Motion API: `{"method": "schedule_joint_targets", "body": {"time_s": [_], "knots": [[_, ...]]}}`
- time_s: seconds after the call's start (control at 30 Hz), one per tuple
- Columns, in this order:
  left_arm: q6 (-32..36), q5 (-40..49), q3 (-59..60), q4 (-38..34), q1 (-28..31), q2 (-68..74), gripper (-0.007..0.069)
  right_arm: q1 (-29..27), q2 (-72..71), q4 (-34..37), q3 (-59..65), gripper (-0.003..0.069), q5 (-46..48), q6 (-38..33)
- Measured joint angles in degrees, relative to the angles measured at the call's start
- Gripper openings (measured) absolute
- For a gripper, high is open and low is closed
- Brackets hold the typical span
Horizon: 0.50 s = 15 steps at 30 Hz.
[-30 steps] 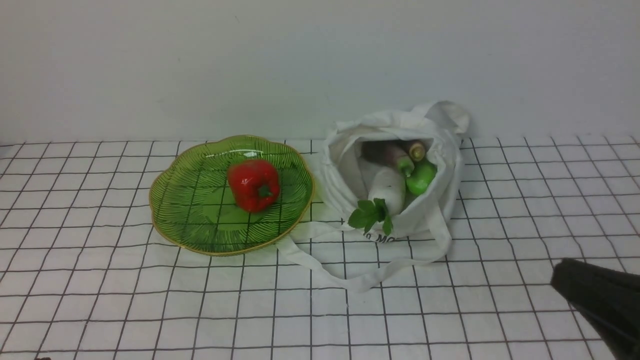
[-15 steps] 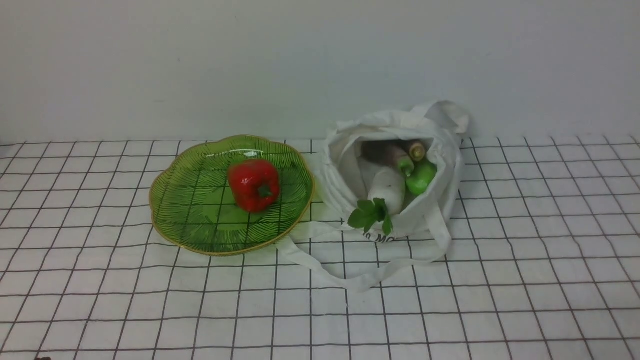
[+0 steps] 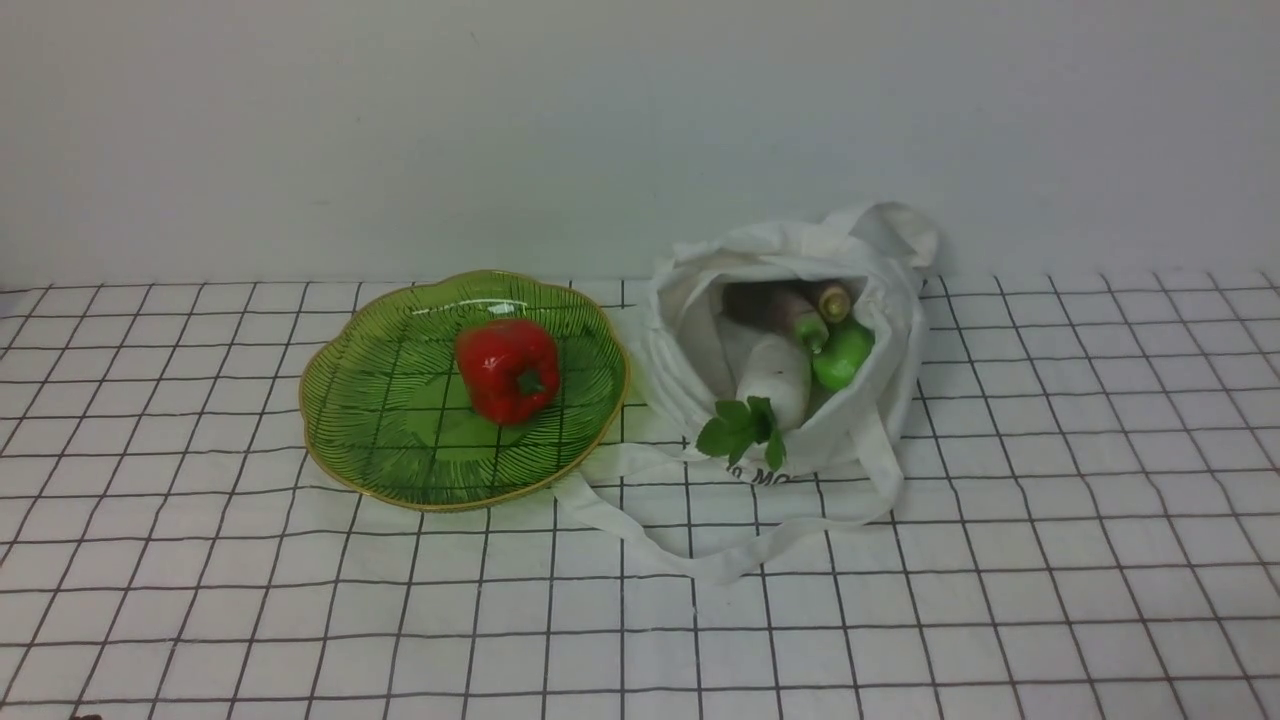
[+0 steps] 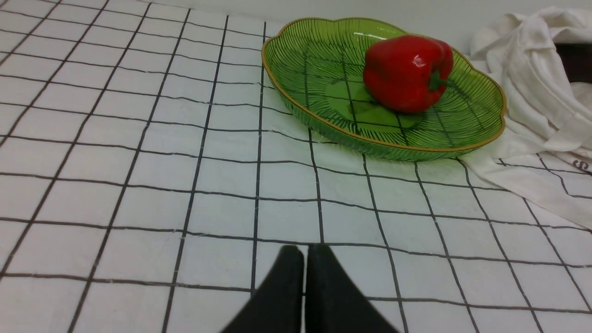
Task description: Take vegetables from bag on white checkered tablecloth place on plate.
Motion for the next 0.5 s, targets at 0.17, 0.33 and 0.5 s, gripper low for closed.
{"method": "schedule_joint_targets", "body": {"time_s": [0.17,0.33,0.5], "knots": [[0.0,0.0,0.0,0.0,0.0,0.0,-0.0008,0.8,0.0,0.0,0.0,-0.0014,0.0,0.0],[0.0,0.0,0.0,0.0,0.0,0.0,-0.0008,2.0,0.0,0.0,0.0,-0.0014,0.0,0.0],[0.0,0.0,0.0,0.0,0.0,0.0,-0.0008,2.0,0.0,0.0,0.0,-0.0014,0.0,0.0]]}}
